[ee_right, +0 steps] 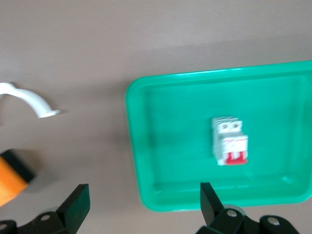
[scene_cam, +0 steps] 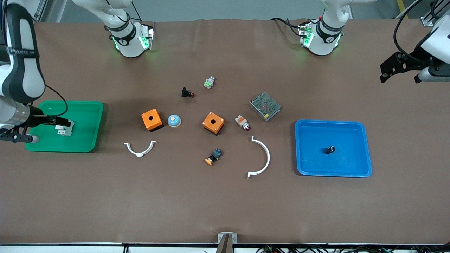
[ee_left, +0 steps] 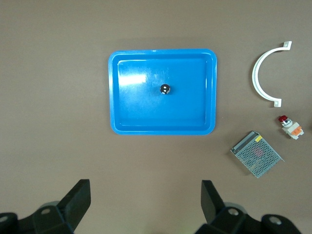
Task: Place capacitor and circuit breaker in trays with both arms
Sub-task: 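Release the breaker in the green tray and withdraw the right gripper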
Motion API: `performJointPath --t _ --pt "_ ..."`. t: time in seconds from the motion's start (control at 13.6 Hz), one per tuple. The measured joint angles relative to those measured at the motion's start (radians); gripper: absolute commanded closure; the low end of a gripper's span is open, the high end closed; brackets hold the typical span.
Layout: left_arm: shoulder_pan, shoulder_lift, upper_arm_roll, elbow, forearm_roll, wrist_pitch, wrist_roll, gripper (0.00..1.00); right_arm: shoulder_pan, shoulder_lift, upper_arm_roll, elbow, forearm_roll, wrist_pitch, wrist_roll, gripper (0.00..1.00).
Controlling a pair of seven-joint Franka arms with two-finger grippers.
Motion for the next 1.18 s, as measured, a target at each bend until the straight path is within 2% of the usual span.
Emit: performJointPath --t 0.3,0.44,0.66,0.81,1.18 --pt "-0.025 -0.014 0.001 -0.016 -0.001 0.003 -0.002 0.00 0.048 -0.121 0.001 0.019 0.000 -0.102 0.048 0.00" --pt "-0.026 -0.014 0.001 -0.018 -0.015 0.005 -0.002 0.00 0.049 -0.152 0.001 0.089 0.000 -0.193 0.048 0.00" --pt "-0.025 -0.012 0.004 -0.020 -0.023 0.005 -0.002 0.00 0.071 -0.163 0.005 0.294 0.000 -0.359 0.048 0.00" --pt "-0.025 -0.009 0.004 -0.021 -0.023 0.006 -0.002 0.00 0.084 -0.163 0.005 0.391 -0.001 -0.415 0.048 0.00" --pt "-0.025 -0.007 0.005 -0.021 -0.023 0.007 -0.002 0.00 0.078 -0.155 -0.009 0.451 -0.004 -0.422 0.048 0.00"
